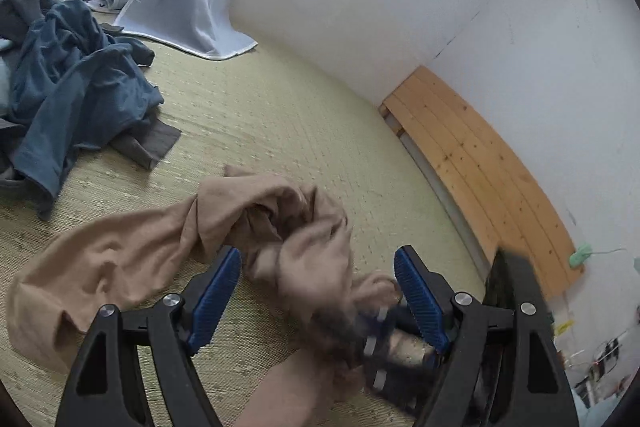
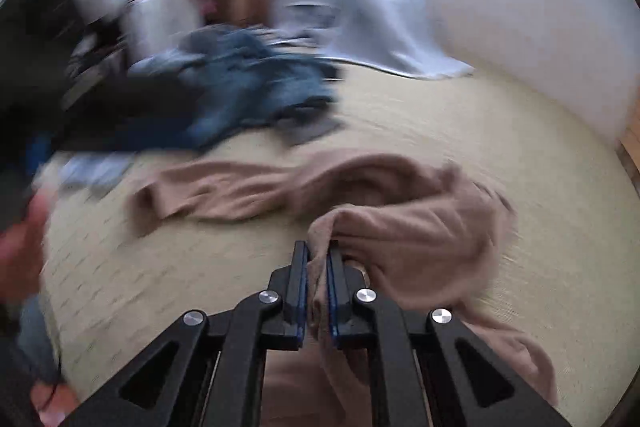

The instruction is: Fold clothes

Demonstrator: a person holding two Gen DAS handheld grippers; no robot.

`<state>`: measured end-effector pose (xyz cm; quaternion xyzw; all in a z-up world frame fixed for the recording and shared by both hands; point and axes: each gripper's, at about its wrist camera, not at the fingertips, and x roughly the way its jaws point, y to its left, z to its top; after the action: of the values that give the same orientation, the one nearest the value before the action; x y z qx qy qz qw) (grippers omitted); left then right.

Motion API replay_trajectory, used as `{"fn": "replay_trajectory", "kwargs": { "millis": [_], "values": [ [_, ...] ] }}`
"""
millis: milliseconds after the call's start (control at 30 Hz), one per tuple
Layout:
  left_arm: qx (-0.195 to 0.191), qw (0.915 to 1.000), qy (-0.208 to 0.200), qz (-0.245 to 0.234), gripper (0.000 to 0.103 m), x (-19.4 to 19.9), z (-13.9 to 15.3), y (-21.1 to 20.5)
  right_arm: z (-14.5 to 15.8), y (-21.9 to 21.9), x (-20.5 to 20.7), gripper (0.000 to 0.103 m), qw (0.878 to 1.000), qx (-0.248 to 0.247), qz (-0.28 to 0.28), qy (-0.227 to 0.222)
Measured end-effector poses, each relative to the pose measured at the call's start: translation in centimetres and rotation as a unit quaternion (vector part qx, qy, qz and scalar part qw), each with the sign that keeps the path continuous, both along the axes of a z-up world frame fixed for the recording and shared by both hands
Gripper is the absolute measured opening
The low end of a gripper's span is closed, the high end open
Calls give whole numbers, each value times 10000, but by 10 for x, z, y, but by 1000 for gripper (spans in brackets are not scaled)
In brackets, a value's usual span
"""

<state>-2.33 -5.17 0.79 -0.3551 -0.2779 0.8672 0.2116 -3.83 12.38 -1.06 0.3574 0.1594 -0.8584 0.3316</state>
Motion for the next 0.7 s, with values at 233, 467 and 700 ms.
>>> {"fn": "replay_trajectory", "kwargs": {
  "millis": [233, 467, 700],
  "values": [
    [-218, 9987, -103, -458, 83, -4, -5, 12, -16, -43, 68, 7, 9896, 265, 1410, -124],
    [-758, 9942, -320, -699, 83, -8, -19, 44, -23, -27, 99, 10, 9737, 141, 2196, -595],
    [-1014, 9916, -478, -651, 83, -15, -35, 60, 0, 26, 88, 54, 9788, -285, 1921, -652]
  ]
}}
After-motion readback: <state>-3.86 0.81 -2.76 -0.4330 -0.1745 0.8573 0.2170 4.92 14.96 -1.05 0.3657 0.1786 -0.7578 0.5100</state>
